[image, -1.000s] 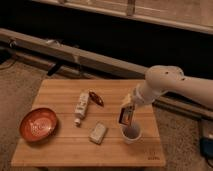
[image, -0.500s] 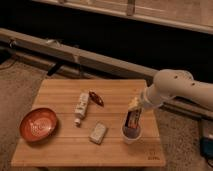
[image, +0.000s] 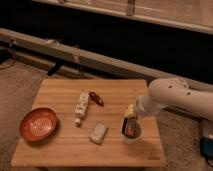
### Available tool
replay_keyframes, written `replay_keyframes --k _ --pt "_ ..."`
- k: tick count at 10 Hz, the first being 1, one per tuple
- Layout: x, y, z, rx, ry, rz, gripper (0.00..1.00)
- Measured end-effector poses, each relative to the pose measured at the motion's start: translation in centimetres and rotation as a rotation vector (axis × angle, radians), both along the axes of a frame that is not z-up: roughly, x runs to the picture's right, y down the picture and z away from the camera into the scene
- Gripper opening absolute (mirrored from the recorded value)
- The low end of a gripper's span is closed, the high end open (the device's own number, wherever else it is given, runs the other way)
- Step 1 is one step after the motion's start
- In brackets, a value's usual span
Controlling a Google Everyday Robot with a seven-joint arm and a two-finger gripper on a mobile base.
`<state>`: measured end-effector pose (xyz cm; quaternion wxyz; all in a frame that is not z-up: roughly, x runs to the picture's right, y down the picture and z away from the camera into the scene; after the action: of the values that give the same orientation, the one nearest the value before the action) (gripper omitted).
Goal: Place the eraser in the ceramic cup
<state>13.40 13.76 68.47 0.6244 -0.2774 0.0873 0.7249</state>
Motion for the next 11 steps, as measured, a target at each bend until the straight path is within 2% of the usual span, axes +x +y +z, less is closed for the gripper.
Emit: replay_keyframes --k 4,5,11 --pt "-0.6 -0.3 0.0 0.016 0.002 -0.015 0.72" --pt "-0.6 -0.6 0.0 0.021 0.004 -0.016 0.78" --pt "-1.3 -2.5 -0.2 0.053 0.015 -0.039 0.80"
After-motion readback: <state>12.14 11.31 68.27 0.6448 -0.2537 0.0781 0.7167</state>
